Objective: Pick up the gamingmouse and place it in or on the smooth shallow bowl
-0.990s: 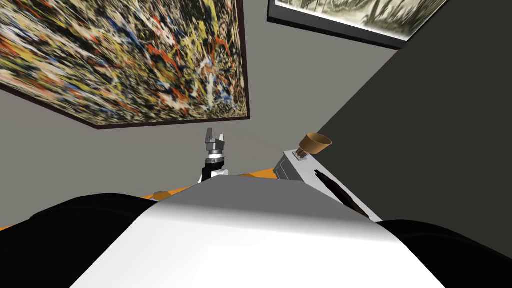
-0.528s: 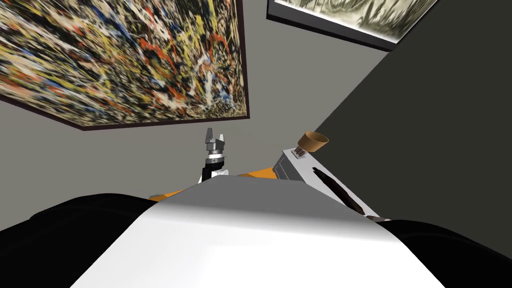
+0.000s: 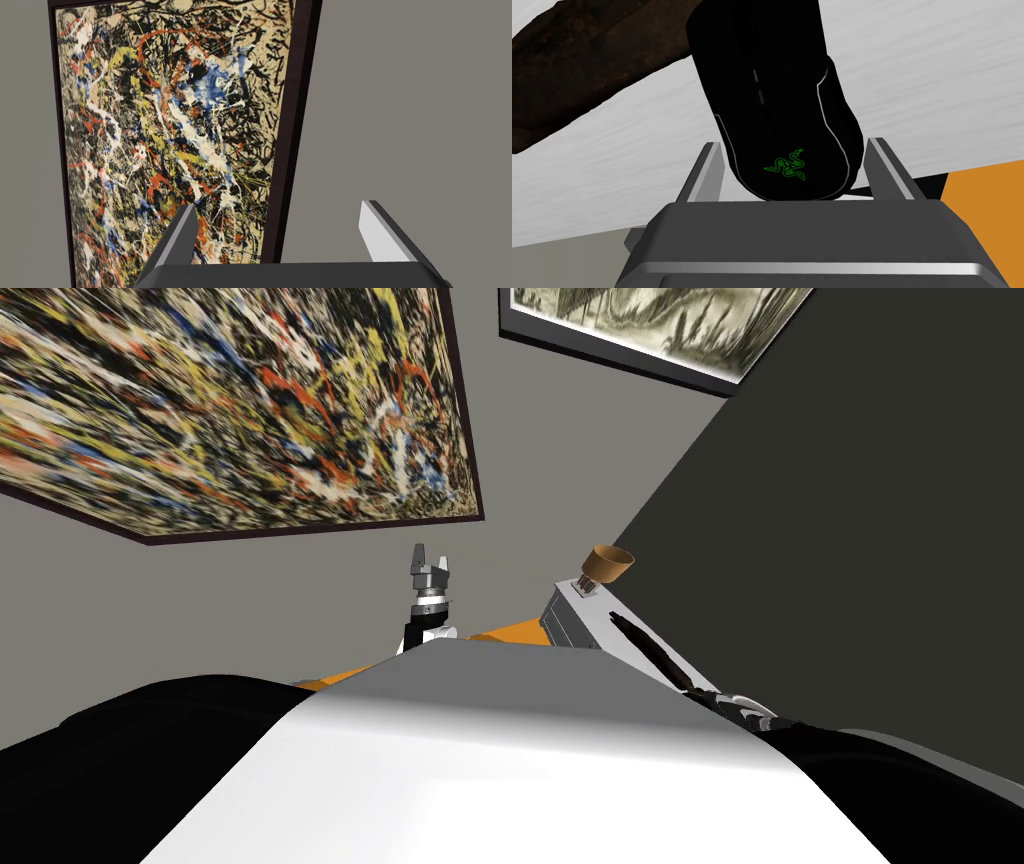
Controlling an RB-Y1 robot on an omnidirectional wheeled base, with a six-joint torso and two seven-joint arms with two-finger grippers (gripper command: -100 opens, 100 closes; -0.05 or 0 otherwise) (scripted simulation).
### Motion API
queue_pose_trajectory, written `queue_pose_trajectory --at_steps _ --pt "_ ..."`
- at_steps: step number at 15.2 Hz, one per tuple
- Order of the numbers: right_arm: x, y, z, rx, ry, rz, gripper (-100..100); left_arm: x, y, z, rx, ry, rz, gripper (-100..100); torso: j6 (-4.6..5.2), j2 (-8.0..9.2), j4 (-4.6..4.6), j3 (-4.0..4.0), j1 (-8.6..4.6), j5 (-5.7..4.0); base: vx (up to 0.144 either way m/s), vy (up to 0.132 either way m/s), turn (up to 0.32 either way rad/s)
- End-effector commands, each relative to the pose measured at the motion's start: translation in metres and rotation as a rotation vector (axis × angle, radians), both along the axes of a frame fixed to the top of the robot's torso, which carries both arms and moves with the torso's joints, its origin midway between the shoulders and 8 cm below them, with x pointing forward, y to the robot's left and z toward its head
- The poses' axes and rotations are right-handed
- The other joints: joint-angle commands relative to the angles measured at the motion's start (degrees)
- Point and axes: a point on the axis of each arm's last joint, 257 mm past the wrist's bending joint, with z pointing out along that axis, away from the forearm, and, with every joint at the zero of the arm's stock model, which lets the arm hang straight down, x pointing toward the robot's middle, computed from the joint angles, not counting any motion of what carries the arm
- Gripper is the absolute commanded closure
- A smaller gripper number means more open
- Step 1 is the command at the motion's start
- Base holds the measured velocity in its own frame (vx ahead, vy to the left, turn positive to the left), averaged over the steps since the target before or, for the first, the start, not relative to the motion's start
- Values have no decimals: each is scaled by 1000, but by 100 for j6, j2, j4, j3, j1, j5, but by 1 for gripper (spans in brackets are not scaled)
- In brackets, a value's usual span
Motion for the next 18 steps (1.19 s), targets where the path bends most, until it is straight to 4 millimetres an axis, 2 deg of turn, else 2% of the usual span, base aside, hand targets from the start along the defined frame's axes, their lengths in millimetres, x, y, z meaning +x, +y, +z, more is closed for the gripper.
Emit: queue_pose_trajectory --at_steps 1,5,9,10,11,12,16,18 --pt "7 -9 13 -11 -3 -6 100 0 0 0 0 0 0 0 0 0 0 0 0 0 -77 -77 -52" --pt "27 -22 35 -23 -17 -10 100 0 0 0 0 0 0 0 20 15 -1 7 -13 3 -77 -83 -89" --pt "55 -36 65 -35 -38 -13 100 0 0 0 0 0 0 0 21 22 3 12 -16 3 -86 -102 -89" --pt "59 -38 69 -37 -41 -13 100 0 0 0 0 0 0 0 19 23 5 14 -16 3 -87 -102 -79" --pt "52 -34 62 -36 -35 -12 100 0 0 0 0 0 0 0 21 25 5 15 -16 4 -52 -66 -24" --pt "54 -35 64 -37 -37 -14 -100 0 0 0 0 0 0 0 19 19 3 11 -6 -2 -18 -26 0" --pt "54 -35 64 -37 -37 -14 -100 0 0 0 0 0 0 0 16 -7 -4 -4 25 5 -4 -5 0" --pt "69 -38 80 -37 -34 3 -100 0 0 0 0 0 0 0 15 -11 -4 -6 31 9 -4 10 -103"
